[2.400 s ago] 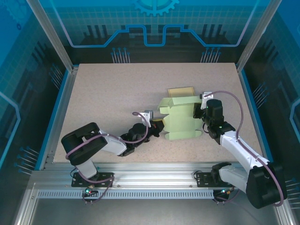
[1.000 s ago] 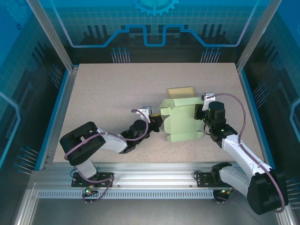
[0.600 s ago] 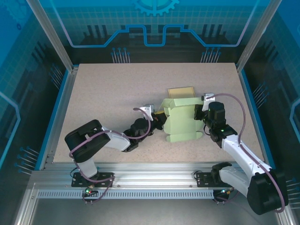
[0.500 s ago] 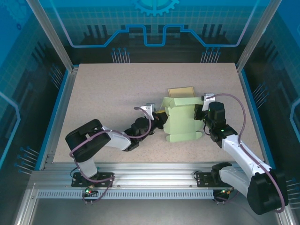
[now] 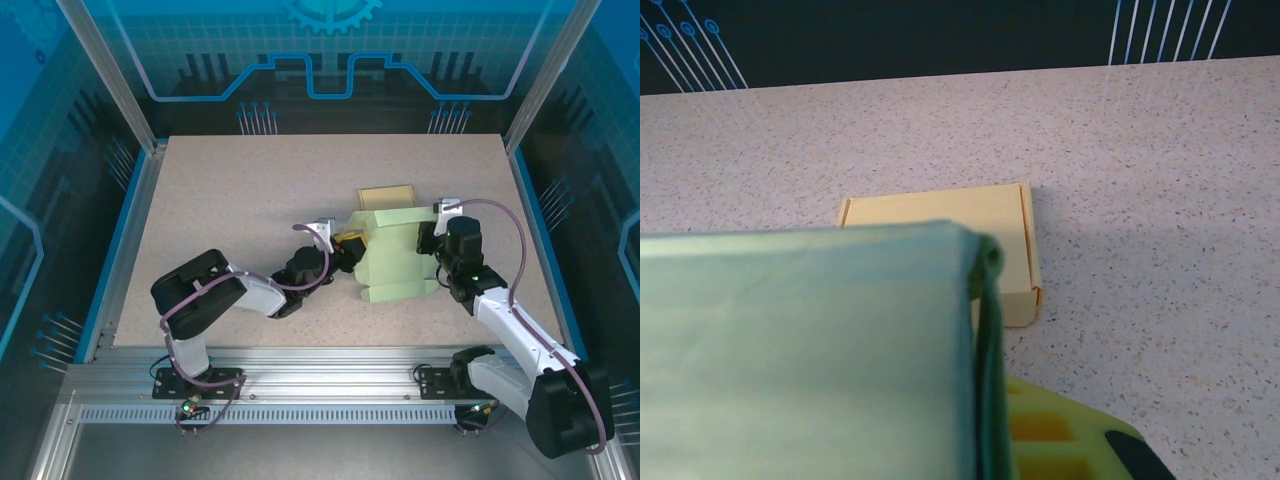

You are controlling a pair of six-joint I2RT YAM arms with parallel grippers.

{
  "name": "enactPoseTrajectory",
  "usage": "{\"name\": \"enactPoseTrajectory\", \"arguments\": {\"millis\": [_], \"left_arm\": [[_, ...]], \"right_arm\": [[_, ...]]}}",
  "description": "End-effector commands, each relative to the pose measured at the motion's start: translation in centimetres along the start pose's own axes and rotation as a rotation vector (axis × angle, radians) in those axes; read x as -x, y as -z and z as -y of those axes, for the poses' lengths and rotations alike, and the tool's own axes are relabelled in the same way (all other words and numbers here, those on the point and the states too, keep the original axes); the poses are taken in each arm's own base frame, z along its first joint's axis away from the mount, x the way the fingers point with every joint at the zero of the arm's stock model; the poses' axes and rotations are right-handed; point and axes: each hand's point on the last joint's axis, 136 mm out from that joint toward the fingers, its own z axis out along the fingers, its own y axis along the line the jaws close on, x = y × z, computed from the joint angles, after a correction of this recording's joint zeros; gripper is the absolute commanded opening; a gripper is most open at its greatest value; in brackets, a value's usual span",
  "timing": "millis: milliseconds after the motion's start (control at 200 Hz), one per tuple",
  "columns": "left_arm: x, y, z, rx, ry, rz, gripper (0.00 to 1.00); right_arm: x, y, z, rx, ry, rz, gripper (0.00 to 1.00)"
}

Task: Fold the paper box

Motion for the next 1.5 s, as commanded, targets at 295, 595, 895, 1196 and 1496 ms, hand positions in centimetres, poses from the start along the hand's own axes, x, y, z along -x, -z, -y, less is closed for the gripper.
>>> {"name": "enactPoseTrajectory", "arguments": {"millis": [295, 595, 895, 1196, 1496], "left_arm": [[1.3, -0.3, 3.0, -0.138, 0.001, 0.066, 0.63], [1.5, 0.7, 2.8, -0.151, 0.021, 0.091, 0.65], [1.6, 1.4, 2.1, -0.123, 0.007, 0.099, 0.71], [2.0, 2.3, 1.1, -0.081, 0.003, 0.126, 0.72], [2.5, 3.1, 0.6, -0.053, -0.002, 0.146, 0.72]], "right_arm": [[0.1, 0.0, -1.4, 0.075, 0.0, 0.005, 0.0], [-0.1, -0.2, -1.4, 0.075, -0.001, -0.002, 0.0], [-0.1, -0.3, -1.4, 0.072, 0.002, -0.005, 0.0], [-0.2, -0.4, -1.3, 0.071, 0.004, -0.007, 0.0], [-0.3, -0.4, -1.4, 0.072, 0.004, -0.011, 0.0]]}}
